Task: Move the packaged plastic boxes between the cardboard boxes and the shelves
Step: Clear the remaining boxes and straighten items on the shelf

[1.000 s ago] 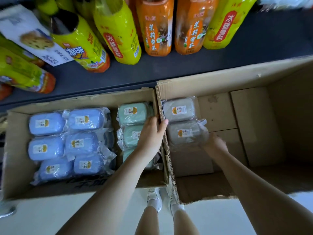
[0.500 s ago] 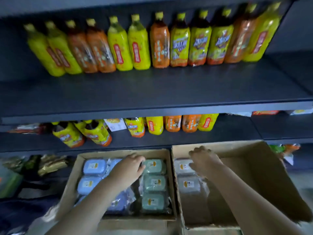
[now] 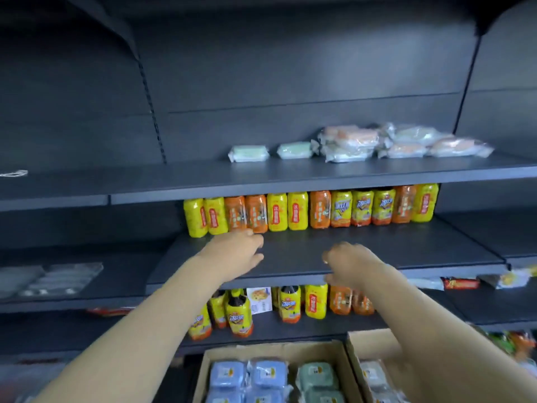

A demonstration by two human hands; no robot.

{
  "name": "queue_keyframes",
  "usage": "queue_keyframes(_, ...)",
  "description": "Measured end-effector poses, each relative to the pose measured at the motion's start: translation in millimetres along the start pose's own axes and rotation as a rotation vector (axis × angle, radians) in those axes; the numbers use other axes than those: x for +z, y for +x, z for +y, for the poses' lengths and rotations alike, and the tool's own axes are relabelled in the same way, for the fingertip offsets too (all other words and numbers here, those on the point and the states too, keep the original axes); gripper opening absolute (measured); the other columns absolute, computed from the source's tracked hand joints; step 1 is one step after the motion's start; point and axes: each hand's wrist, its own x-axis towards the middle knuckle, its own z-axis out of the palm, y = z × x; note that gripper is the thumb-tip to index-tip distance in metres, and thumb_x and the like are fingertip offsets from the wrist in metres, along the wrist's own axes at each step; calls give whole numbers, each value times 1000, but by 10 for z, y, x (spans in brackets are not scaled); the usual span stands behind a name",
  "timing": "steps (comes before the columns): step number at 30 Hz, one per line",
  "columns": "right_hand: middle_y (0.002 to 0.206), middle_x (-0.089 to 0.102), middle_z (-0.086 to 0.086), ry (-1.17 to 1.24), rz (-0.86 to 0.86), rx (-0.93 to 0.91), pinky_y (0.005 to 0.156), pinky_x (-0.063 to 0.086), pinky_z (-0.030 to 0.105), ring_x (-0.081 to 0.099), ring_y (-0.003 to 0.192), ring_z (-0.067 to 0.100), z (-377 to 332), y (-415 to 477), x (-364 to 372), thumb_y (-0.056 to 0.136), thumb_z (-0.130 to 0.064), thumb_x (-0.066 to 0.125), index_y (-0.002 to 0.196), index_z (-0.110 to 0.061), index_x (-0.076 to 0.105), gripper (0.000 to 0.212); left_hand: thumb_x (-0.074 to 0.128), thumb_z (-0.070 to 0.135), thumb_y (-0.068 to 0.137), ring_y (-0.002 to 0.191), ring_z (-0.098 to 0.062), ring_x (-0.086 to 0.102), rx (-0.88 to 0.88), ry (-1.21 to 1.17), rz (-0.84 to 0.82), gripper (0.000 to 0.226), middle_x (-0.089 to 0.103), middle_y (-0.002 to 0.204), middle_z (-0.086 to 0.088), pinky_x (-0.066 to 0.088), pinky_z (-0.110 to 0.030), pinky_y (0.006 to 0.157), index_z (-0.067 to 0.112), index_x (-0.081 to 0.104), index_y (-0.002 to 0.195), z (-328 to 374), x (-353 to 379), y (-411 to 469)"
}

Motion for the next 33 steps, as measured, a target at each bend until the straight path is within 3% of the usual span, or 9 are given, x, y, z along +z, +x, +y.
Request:
queue_keyframes(5, 126, 56, 8, 52, 124, 51, 91, 46, 37, 51, 118, 27, -151, -55, -863, 89, -47, 52, 127, -16, 52, 49, 39, 36, 98, 109, -22, 53, -14, 27, 117, 31, 54, 114, -2, 46, -37, 82, 17, 55, 116, -387, -685, -178)
queue_keyframes(9, 121, 57, 6, 94, 212, 87, 89, 46, 35, 52, 115, 26, -112, 66, -1349, 87, -43, 54, 117, -17, 55, 40, 39, 37, 98, 107, -20, 53, -49, -2, 203, 30, 54, 113, 0, 47, -37, 84, 19, 54, 116, -657, -1049, -89)
queue_keyframes(13, 124, 58, 7, 149, 290, 122, 93, 46, 36, 52, 116, 26, 93, 346, -1686, 86, -46, 57, 127, -15, 52, 52, 39, 39, 98, 108, -21, 53, -83, -21, 279, 33, 54, 116, -2, 48, -38, 86, 19, 54, 119, -892, -1204, 209)
queue_keyframes(17, 121, 60, 6, 131, 379, 154, 90, 45, 36, 53, 113, 27, 388, 836, -1956, 83, -50, 58, 118, -15, 55, 49, 37, 39, 99, 115, -22, 48, -112, 14, 358, 37, 50, 121, -3, 47, -37, 87, 18, 50, 125, -1106, -1194, 708)
queue_keyframes(23, 123, 59, 5, 191, 385, 191, 92, 46, 36, 54, 113, 27, 803, 1735, -2028, 82, -54, 59, 117, -16, 56, 52, 34, 37, 99, 115, -22, 45, -217, 41, 392, 40, 48, 125, -4, 46, -35, 87, 13, 49, 127, -1475, -1089, 1701)
queue_keyframes(27, 126, 55, 0, 182, 351, 211, 79, 37, 28, 50, 118, 23, 1004, 2337, -1935, 85, -55, 54, 119, -19, 53, 49, 33, 37, 100, 116, -21, 43, -260, 72, 397, 40, 44, 128, -4, 46, -33, 88, 13, 48, 129, -1761, -915, 2315)
queue_keyframes(33, 123, 58, 3, 191, 303, 207, 90, 43, 33, 53, 113, 24, 1179, 3166, -1700, 83, -56, 54, 118, -18, 55, 51, 33, 39, 100, 118, -21, 43, -312, -28, 334, 42, 44, 128, -4, 46, -34, 88, 13, 46, 130, -2170, -501, 3079)
